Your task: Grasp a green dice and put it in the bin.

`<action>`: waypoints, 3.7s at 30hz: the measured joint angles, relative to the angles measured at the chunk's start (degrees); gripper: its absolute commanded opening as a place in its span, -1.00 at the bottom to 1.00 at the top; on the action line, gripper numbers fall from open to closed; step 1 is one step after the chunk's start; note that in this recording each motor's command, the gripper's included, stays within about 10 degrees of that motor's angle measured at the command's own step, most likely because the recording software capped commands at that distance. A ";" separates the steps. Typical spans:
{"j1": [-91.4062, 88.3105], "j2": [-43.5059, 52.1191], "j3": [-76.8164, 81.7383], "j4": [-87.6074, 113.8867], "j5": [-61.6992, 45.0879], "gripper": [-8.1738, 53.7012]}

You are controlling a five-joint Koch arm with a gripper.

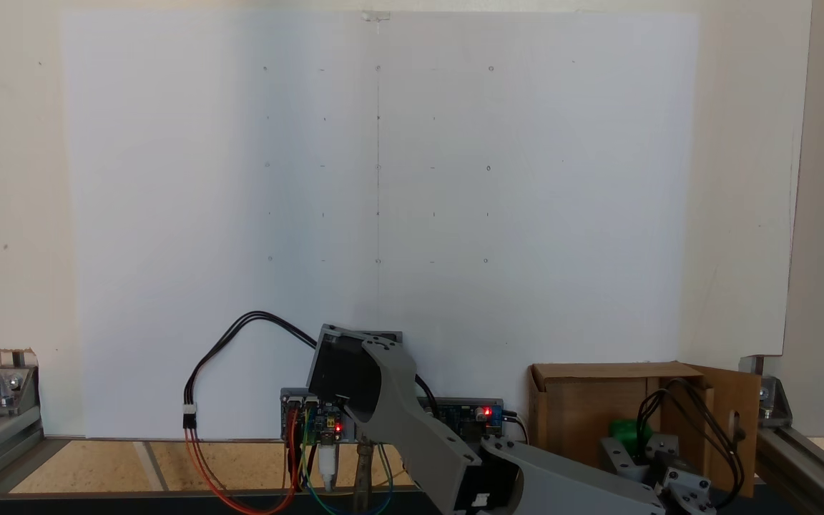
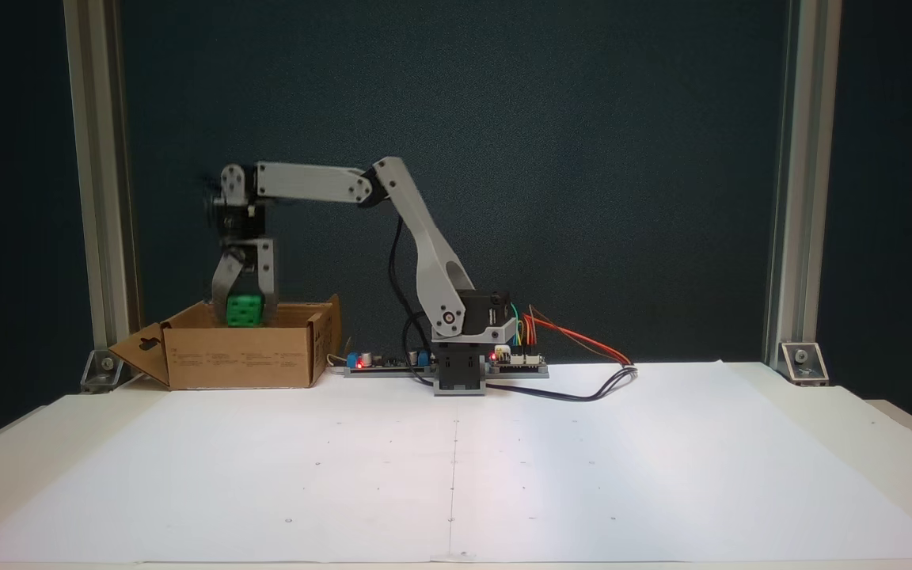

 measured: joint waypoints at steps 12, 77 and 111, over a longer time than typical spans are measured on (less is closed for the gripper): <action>0.62 -2.55 1.85 -5.01 -0.18 0.69; -103.18 68.73 106.35 -111.53 23.73 0.66; -103.27 68.73 121.99 -149.68 23.73 0.70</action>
